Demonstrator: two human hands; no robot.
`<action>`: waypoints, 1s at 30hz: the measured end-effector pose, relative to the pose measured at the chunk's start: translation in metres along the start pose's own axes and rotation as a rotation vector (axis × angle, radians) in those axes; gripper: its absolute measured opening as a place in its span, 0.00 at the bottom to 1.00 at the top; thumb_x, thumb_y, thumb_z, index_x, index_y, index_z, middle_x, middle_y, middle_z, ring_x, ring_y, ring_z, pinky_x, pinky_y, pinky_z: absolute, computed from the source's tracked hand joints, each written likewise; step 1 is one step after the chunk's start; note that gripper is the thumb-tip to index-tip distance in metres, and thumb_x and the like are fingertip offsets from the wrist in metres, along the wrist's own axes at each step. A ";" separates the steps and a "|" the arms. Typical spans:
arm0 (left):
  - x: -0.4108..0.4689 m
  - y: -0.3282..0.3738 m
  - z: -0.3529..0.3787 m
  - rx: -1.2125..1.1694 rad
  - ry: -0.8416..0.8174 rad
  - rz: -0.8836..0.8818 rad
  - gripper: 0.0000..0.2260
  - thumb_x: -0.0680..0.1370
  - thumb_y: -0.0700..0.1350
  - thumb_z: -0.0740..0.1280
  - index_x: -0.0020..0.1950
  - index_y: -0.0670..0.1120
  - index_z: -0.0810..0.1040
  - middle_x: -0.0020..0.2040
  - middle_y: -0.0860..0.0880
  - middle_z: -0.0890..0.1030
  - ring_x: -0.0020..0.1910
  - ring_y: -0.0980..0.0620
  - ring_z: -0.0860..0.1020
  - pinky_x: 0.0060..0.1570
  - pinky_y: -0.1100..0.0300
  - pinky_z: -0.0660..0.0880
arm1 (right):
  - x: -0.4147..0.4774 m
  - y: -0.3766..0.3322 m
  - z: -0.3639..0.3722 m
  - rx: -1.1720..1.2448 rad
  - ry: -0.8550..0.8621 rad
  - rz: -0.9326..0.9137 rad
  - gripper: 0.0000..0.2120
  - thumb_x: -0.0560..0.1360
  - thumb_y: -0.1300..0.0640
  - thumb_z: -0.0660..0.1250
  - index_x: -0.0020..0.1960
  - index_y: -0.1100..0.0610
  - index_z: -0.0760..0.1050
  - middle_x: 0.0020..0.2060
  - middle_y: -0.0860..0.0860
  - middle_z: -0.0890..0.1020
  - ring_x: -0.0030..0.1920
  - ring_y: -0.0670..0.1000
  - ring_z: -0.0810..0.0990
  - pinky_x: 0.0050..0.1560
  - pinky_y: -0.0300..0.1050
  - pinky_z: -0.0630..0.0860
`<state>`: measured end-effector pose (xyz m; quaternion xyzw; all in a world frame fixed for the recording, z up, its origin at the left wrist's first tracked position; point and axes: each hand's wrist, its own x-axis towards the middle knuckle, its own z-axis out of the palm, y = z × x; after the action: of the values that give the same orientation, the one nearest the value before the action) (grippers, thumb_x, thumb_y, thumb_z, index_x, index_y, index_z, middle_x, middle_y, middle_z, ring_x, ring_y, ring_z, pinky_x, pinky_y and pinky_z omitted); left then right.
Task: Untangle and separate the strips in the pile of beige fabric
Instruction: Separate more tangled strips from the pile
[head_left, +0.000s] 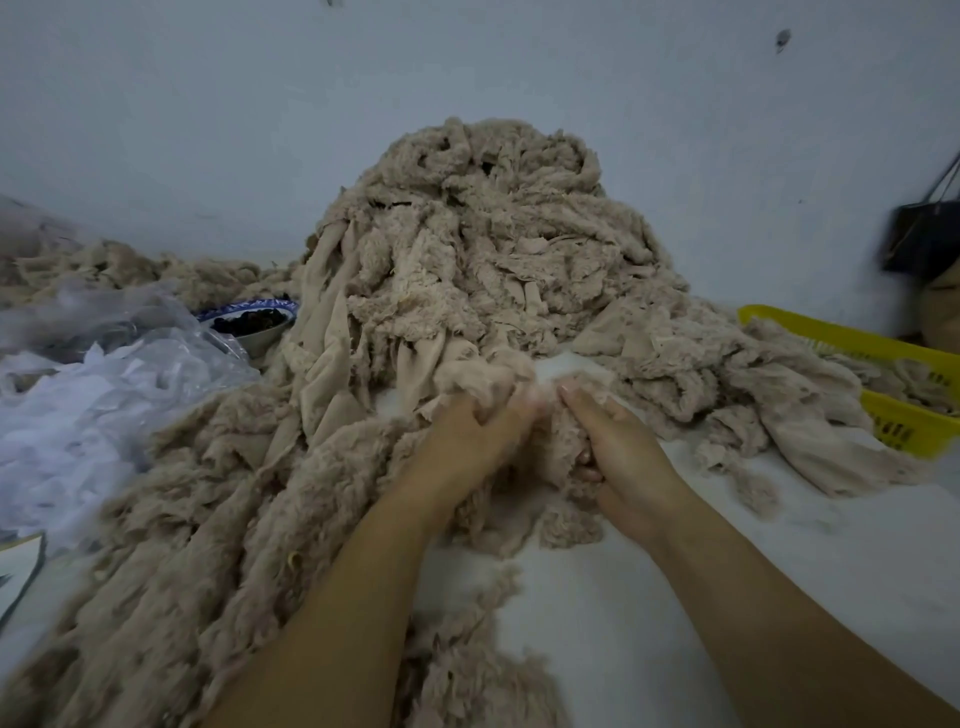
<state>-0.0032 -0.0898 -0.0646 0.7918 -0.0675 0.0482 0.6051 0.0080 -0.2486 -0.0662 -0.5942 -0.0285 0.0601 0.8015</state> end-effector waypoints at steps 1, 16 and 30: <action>-0.001 -0.003 0.004 0.076 -0.071 0.045 0.21 0.71 0.69 0.69 0.54 0.56 0.82 0.48 0.61 0.85 0.46 0.65 0.82 0.41 0.70 0.75 | -0.001 0.000 0.002 0.002 -0.002 -0.006 0.18 0.80 0.49 0.65 0.35 0.54 0.82 0.26 0.49 0.81 0.23 0.45 0.78 0.22 0.35 0.71; 0.008 -0.006 -0.029 -1.409 -0.111 -0.066 0.21 0.85 0.53 0.48 0.41 0.46 0.73 0.23 0.54 0.62 0.31 0.57 0.49 0.32 0.67 0.57 | -0.001 0.011 0.000 -0.473 -0.188 -0.135 0.21 0.81 0.39 0.57 0.41 0.45 0.85 0.36 0.46 0.84 0.35 0.44 0.81 0.39 0.40 0.77; -0.004 -0.001 -0.001 -0.673 -0.388 -0.101 0.13 0.80 0.47 0.57 0.43 0.41 0.74 0.29 0.50 0.75 0.23 0.58 0.68 0.25 0.65 0.61 | -0.006 0.010 0.011 -0.434 -0.071 -0.398 0.18 0.71 0.31 0.64 0.50 0.43 0.72 0.39 0.43 0.83 0.37 0.38 0.81 0.37 0.28 0.73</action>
<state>-0.0070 -0.0889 -0.0656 0.5456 -0.1536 -0.1570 0.8087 0.0000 -0.2357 -0.0721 -0.7319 -0.1846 -0.0851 0.6504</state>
